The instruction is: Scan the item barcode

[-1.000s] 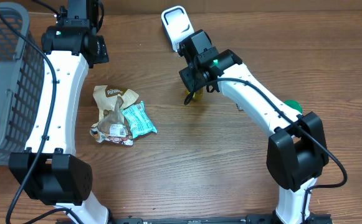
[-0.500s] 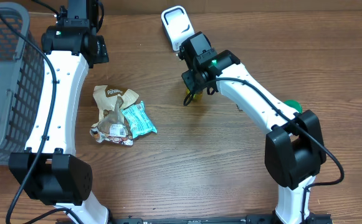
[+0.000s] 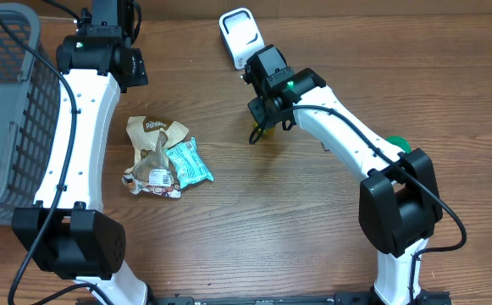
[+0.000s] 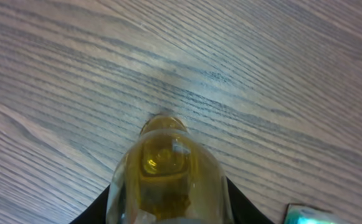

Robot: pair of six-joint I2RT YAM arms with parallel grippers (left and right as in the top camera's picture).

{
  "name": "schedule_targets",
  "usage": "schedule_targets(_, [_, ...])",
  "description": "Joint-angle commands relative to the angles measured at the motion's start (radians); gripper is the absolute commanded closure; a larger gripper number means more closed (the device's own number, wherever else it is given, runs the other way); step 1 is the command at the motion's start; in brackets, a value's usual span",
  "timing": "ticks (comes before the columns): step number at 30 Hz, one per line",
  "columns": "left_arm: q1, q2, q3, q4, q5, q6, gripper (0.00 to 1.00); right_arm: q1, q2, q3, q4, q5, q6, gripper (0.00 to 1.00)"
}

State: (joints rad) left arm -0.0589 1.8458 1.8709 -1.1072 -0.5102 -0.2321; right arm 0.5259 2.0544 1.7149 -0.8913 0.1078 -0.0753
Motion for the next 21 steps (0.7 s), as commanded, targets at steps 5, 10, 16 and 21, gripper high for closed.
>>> schedule_targets(5, [-0.007,-0.019,0.016,0.001,-0.013,0.008,0.0,0.0,-0.081,0.209,0.026,0.036,0.012,0.76])
schedule_targets(10, [-0.007,-0.019,0.016,0.001,-0.013,0.008,0.0,0.0,-0.085,0.256,0.19,0.038,-0.187,0.78])
schedule_targets(16, [-0.007,-0.019,0.016,0.001,-0.013,0.008,0.0,0.0,-0.013,0.254,0.423,0.039,-0.53,0.85])
schedule_targets(21, [-0.007,-0.019,0.016,0.001,-0.013,0.008,0.01,-0.018,0.068,0.254,0.629,0.038,-0.638,0.85])
